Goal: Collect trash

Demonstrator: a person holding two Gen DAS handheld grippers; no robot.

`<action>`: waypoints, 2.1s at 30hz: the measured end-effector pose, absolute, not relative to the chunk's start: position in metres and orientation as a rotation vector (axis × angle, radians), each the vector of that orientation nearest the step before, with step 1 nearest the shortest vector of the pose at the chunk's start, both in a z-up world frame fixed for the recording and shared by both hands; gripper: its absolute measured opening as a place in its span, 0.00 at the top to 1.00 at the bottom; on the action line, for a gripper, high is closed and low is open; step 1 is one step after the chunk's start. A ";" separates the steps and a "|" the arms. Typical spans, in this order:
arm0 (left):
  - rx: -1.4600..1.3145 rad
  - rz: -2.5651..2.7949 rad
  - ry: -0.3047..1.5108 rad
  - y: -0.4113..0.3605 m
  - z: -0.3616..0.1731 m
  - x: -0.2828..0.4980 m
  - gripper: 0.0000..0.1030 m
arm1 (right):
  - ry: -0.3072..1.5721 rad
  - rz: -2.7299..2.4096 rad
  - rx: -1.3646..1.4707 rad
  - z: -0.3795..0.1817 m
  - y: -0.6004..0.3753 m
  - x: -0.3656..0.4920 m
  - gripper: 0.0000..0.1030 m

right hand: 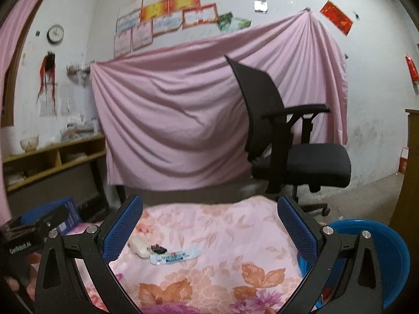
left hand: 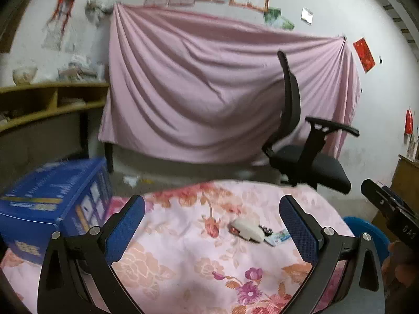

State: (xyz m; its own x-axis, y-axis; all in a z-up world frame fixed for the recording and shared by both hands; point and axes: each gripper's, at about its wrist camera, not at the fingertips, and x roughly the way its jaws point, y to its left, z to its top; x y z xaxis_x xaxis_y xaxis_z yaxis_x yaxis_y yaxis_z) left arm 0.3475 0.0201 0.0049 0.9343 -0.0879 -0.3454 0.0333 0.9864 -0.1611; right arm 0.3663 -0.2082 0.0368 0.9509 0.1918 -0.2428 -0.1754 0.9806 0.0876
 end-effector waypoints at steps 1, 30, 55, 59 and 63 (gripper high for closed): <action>-0.154 -0.072 0.391 0.020 0.003 0.353 0.03 | 0.278 0.183 0.053 0.035 -0.207 0.370 0.00; -0.344 -0.238 0.811 0.010 -0.043 0.455 0.58 | 0.894 0.319 0.031 -0.031 -0.182 0.471 0.46; -0.360 -0.301 0.819 0.017 -0.042 0.453 0.88 | 0.929 0.462 0.143 -0.036 -0.192 0.454 0.95; -0.331 -0.272 0.874 0.023 -0.052 0.455 1.00 | 0.936 0.461 0.143 -0.036 -0.190 0.456 0.95; -0.341 -0.271 0.870 0.032 -0.053 0.454 1.00 | 0.939 0.450 0.142 -0.036 -0.185 0.458 0.92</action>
